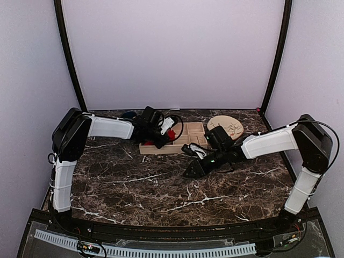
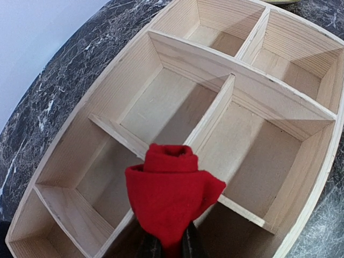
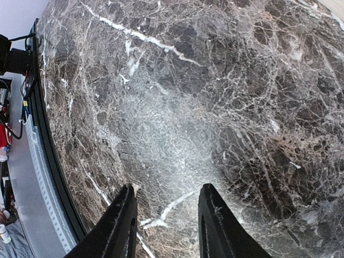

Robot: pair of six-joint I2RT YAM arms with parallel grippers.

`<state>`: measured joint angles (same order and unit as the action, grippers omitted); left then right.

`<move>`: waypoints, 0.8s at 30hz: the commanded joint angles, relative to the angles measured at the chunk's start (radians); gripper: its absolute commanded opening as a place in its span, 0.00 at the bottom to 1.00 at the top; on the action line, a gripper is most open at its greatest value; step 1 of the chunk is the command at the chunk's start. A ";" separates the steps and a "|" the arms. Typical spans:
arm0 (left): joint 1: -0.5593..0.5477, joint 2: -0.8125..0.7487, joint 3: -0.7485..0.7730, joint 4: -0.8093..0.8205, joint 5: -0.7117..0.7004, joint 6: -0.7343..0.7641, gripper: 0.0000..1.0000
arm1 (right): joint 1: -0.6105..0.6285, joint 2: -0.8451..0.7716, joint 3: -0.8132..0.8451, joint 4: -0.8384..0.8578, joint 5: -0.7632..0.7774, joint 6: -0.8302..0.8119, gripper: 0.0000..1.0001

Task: Roll the socks
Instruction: Place the sock in the storage box.

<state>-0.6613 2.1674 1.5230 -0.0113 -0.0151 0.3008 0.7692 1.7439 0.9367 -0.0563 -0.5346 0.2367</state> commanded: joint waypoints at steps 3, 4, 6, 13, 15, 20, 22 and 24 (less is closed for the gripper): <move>-0.003 0.007 0.046 -0.149 -0.014 -0.091 0.00 | -0.015 0.007 0.021 -0.002 -0.007 -0.014 0.37; -0.004 0.008 0.052 -0.165 -0.009 -0.097 0.00 | -0.015 0.007 0.020 -0.001 -0.006 -0.014 0.37; -0.004 0.008 0.064 -0.195 -0.007 -0.106 0.00 | -0.016 0.007 0.019 -0.002 -0.006 -0.014 0.37; -0.004 0.018 0.120 -0.308 0.012 -0.142 0.00 | -0.018 0.010 0.019 0.000 -0.007 -0.013 0.37; -0.003 0.032 0.147 -0.347 0.018 -0.154 0.00 | -0.018 0.012 0.021 -0.001 -0.006 -0.013 0.37; -0.003 0.064 0.210 -0.436 0.037 -0.171 0.00 | -0.018 0.011 0.021 -0.005 -0.005 -0.015 0.38; -0.002 0.079 0.233 -0.465 0.062 -0.181 0.00 | -0.018 0.010 0.018 -0.005 -0.004 -0.014 0.38; -0.001 0.102 0.265 -0.502 0.081 -0.183 0.00 | -0.019 0.009 0.017 -0.002 -0.002 -0.013 0.38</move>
<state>-0.6621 2.2303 1.7397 -0.3588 0.0196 0.1436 0.7628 1.7477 0.9367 -0.0685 -0.5343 0.2363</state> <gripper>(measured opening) 0.103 0.377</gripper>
